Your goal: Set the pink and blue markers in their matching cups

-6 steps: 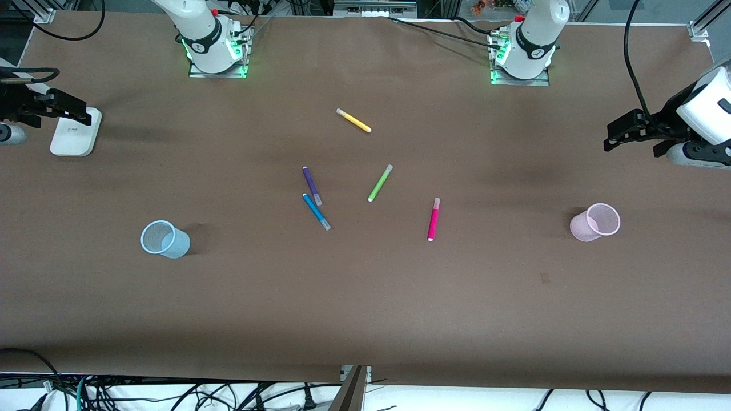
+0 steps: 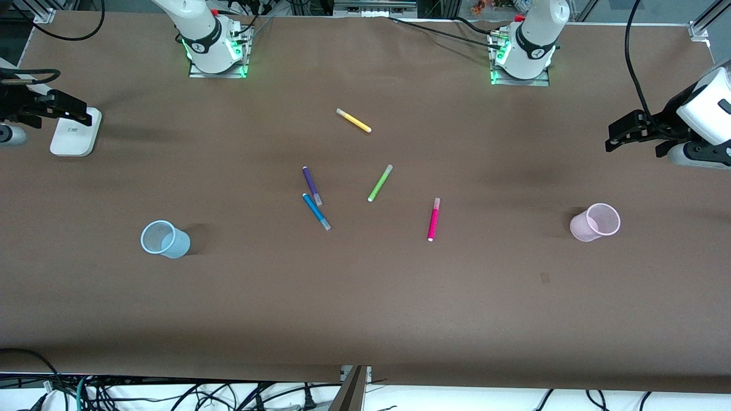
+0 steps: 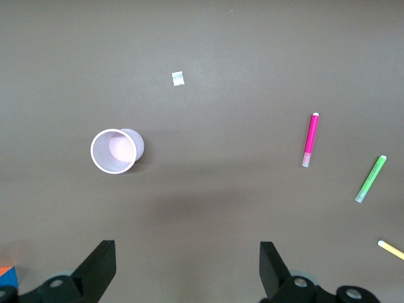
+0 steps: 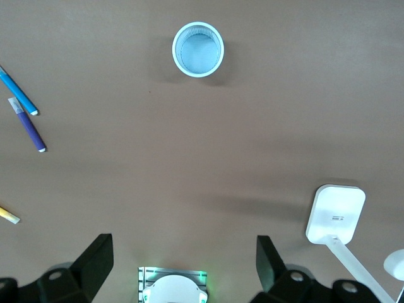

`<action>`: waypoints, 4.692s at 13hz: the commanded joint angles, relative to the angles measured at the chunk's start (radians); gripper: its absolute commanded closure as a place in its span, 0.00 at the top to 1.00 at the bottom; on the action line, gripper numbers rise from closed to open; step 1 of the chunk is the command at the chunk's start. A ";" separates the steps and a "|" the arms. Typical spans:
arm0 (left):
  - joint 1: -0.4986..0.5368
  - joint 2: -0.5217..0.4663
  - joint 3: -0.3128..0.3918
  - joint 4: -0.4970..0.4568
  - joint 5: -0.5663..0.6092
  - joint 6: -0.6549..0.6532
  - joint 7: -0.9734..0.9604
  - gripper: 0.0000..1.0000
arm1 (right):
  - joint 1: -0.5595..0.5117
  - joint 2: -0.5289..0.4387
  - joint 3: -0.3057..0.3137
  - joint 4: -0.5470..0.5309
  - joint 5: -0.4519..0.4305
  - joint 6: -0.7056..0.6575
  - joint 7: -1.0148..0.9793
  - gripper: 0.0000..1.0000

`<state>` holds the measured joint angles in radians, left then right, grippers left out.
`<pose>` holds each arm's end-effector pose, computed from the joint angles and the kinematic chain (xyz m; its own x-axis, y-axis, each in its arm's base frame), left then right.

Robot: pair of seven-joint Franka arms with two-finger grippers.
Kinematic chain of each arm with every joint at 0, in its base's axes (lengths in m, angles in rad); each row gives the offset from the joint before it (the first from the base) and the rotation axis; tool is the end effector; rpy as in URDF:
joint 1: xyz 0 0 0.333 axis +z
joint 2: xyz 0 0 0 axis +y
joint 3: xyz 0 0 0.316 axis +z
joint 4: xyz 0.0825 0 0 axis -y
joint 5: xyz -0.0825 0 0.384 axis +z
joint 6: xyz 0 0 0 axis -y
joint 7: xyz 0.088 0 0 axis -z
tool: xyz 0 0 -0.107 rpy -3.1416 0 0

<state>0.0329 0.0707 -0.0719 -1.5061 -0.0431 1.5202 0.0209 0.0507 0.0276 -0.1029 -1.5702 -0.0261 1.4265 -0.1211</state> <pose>0.5703 -0.0255 0.6110 0.9965 -0.0621 -0.0553 -0.0594 -0.9970 0.0493 0.5448 -0.0308 0.5984 0.9828 0.0654 -0.1725 0.0678 -0.9977 0.0081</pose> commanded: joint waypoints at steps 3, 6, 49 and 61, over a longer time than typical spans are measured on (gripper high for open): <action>0.001 0.018 -0.006 0.021 0.011 0.002 -0.010 1.00 | 0.011 0.075 0.006 0.029 0.005 0.032 0.008 1.00; -0.017 0.035 -0.006 0.023 -0.003 0.005 -0.010 1.00 | 0.061 0.158 0.008 0.030 0.000 0.087 0.006 1.00; -0.282 0.318 -0.014 -0.301 0.043 0.426 -0.214 0.00 | 0.523 0.773 0.055 0.088 0.138 0.951 -0.046 0.00; -0.027 0.423 -0.002 -0.005 0.586 -0.117 0.557 0.00 | 0.184 0.624 0.055 0.252 0.380 0.511 -0.797 0.00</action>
<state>0.0021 0.4269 -0.0661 -1.5713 0.4540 1.4329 0.5151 0.3255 0.6558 -0.0639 -1.3192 0.2578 2.0006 -0.7375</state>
